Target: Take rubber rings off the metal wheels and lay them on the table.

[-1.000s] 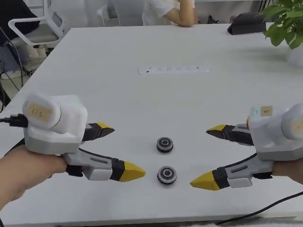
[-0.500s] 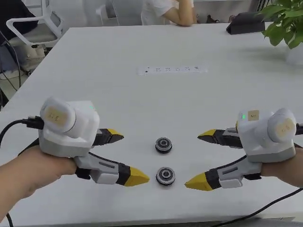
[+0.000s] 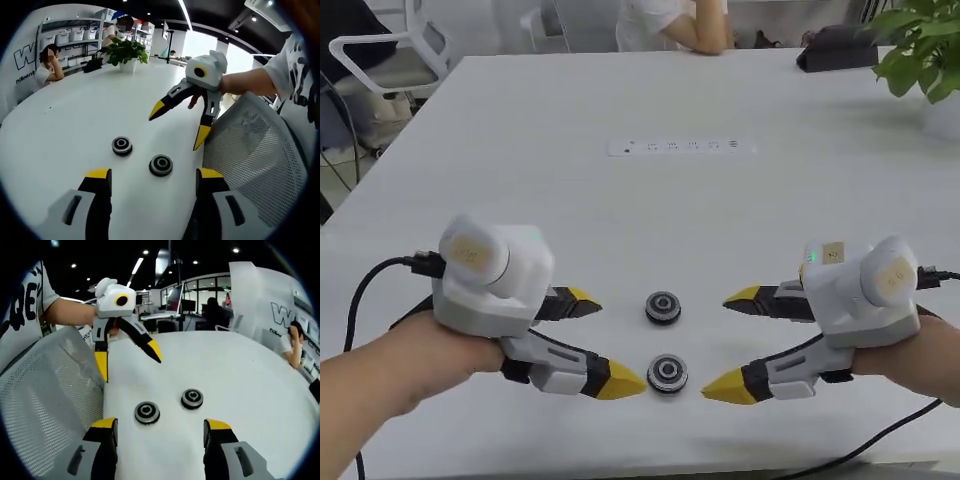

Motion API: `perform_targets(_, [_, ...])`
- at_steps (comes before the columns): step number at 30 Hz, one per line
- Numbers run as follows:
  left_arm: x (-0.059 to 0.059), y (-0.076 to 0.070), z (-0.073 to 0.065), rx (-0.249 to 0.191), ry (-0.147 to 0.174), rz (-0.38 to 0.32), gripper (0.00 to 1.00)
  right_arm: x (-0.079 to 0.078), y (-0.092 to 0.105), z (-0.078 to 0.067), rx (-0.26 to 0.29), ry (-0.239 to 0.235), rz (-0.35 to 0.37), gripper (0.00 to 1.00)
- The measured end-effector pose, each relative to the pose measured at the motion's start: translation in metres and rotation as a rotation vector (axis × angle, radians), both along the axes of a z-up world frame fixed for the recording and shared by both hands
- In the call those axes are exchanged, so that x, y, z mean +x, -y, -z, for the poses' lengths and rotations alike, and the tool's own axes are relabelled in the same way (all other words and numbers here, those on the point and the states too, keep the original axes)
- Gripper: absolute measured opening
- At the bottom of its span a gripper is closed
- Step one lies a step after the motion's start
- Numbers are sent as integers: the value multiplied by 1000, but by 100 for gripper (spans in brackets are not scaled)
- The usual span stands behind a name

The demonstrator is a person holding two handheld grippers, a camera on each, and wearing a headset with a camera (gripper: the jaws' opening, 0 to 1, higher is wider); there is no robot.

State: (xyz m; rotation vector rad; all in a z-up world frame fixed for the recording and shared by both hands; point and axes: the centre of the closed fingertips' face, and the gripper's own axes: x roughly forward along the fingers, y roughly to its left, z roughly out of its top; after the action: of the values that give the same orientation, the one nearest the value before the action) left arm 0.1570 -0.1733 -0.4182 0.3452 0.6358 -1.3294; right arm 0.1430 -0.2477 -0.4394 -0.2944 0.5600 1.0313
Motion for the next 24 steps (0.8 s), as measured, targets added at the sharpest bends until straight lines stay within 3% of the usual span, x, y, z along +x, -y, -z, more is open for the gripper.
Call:
perform_targets(6, [-2,6,3,-1,-7,22,60,1,-6,4,-28,6,-36,63])
perform_targets(13, [-2,13,8,4,-21,42,55,4,-12,6,-17,-9,-59,59])
perform_targets(24, [-9,24,19,27,-37,84,46,1,-19,17,-45,-30,-103,52])
